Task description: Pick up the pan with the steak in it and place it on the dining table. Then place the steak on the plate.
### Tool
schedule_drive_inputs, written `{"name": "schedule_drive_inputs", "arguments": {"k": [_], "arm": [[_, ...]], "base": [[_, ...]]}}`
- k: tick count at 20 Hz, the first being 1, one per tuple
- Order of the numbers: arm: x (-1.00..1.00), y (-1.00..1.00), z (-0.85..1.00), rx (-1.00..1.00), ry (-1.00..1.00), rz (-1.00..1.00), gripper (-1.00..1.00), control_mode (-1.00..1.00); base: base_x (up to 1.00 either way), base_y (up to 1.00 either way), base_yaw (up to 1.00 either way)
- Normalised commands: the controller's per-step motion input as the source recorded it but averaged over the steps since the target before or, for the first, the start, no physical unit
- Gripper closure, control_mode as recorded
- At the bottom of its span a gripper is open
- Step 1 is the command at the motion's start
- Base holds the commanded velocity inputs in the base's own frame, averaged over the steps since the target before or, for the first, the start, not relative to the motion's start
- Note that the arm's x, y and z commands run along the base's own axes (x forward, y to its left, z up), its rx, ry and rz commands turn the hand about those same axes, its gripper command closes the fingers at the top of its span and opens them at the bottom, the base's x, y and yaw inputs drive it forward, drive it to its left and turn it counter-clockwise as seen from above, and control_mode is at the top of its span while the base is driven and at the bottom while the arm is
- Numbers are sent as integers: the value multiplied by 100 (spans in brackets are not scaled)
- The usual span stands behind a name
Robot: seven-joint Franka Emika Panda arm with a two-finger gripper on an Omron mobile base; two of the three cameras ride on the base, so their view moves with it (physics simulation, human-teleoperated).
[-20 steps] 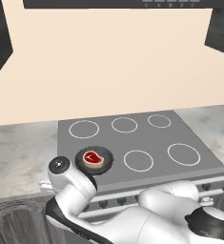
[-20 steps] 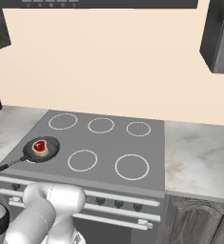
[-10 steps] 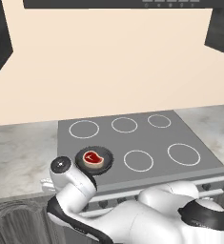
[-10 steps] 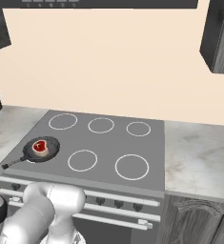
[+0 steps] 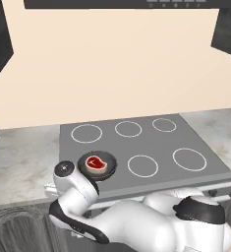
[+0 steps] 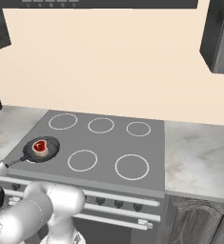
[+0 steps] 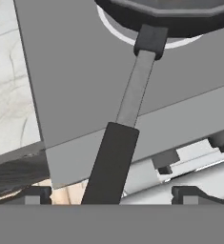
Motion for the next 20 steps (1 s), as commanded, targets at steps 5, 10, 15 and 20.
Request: {"name": "schedule_drive_inputs", "arguments": {"k": [5, 10, 15, 20], "arm": [[21, 5, -26, 3, 3, -2, -100, -100], [16, 12, -29, 4, 4, -2, -100, -100], [4, 8, -10, 0, 3, 0, 100, -100], [0, 0, 0, 0, 0, 0, 100, -100]], "base": [[0, 0, 0], [0, 0, 0], [0, 0, 0], [0, 0, 0]]}}
